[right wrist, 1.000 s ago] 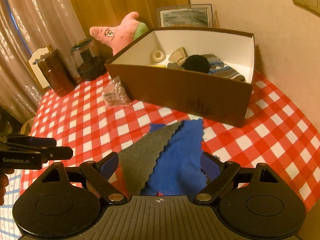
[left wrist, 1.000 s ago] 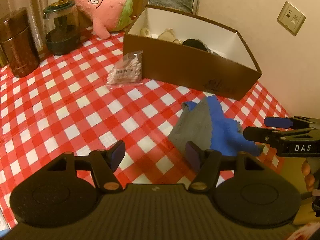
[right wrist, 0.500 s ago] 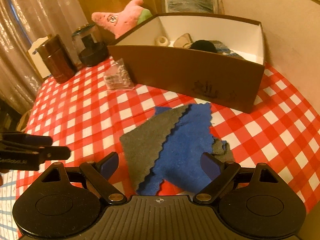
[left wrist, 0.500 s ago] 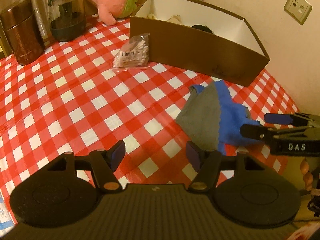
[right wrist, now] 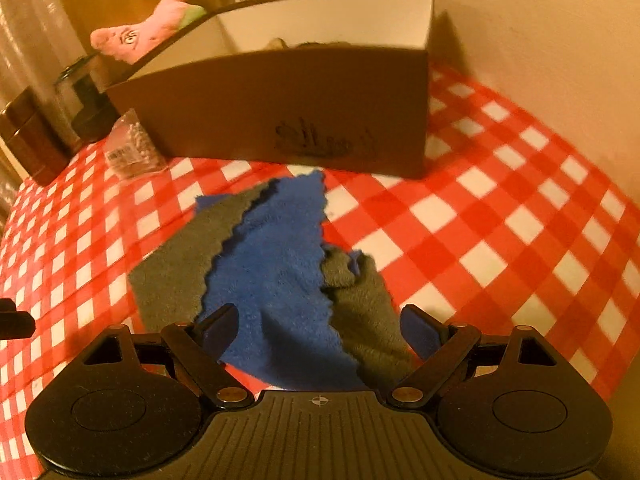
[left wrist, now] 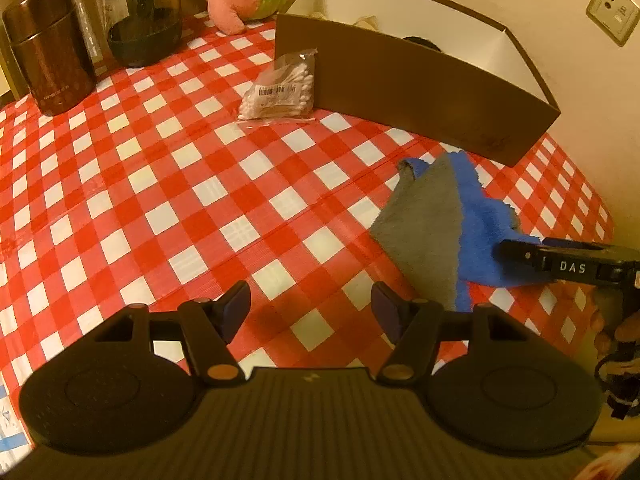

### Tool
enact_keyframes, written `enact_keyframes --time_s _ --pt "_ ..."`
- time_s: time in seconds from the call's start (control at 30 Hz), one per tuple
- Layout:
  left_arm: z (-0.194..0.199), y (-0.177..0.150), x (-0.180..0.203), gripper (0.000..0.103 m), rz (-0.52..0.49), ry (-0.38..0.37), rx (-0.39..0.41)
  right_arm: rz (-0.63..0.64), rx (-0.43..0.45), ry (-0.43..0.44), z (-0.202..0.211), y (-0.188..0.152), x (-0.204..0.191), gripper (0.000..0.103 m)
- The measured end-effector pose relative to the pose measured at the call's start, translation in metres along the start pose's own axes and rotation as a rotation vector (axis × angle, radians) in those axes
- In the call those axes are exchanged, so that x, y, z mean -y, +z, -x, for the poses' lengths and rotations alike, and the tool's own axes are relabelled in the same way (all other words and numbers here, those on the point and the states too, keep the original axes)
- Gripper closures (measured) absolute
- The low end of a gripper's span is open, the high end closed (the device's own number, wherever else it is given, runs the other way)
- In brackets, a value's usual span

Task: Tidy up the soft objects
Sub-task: 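Grasp the grey and blue fleece cloths with the right gripper and lift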

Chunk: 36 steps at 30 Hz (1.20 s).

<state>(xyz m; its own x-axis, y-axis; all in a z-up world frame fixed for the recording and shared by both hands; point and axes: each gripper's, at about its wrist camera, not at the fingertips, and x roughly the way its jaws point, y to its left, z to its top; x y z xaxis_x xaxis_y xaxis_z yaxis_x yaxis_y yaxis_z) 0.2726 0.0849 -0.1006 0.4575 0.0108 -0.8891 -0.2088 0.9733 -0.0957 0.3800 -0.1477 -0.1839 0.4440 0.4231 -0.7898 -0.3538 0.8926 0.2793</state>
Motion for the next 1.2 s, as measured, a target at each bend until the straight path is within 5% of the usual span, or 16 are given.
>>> enact_keyframes --time_s 0.23,0.3,0.4,0.7,1.03,1.13,1.2 --pt "-0.006 0.001 -0.003 0.039 0.007 0.010 -0.011 -0.012 -0.010 0.041 -0.011 -0.006 -0.005 0.040" --pt "-0.007 0.001 -0.004 0.039 0.012 0.011 -0.013 0.015 -0.002 0.029 -0.013 -0.005 -0.008 0.077" --pt "-0.008 0.001 -0.007 0.039 0.019 0.013 -0.016 0.053 -0.012 0.033 -0.014 0.000 -0.010 0.097" --pt "-0.009 0.002 -0.013 0.039 0.040 0.024 -0.015 0.281 0.195 0.061 0.012 0.021 -0.065 0.097" --pt "-0.014 0.002 -0.023 0.039 0.065 0.046 -0.026 0.358 0.077 0.151 -0.039 0.005 -0.098 0.096" --pt "-0.016 0.002 -0.025 0.039 0.068 0.048 -0.030 0.372 0.058 0.161 -0.040 0.007 -0.102 0.079" --pt "-0.017 0.004 -0.025 0.039 0.070 0.045 -0.029 0.382 0.049 0.184 -0.035 0.008 -0.103 0.035"
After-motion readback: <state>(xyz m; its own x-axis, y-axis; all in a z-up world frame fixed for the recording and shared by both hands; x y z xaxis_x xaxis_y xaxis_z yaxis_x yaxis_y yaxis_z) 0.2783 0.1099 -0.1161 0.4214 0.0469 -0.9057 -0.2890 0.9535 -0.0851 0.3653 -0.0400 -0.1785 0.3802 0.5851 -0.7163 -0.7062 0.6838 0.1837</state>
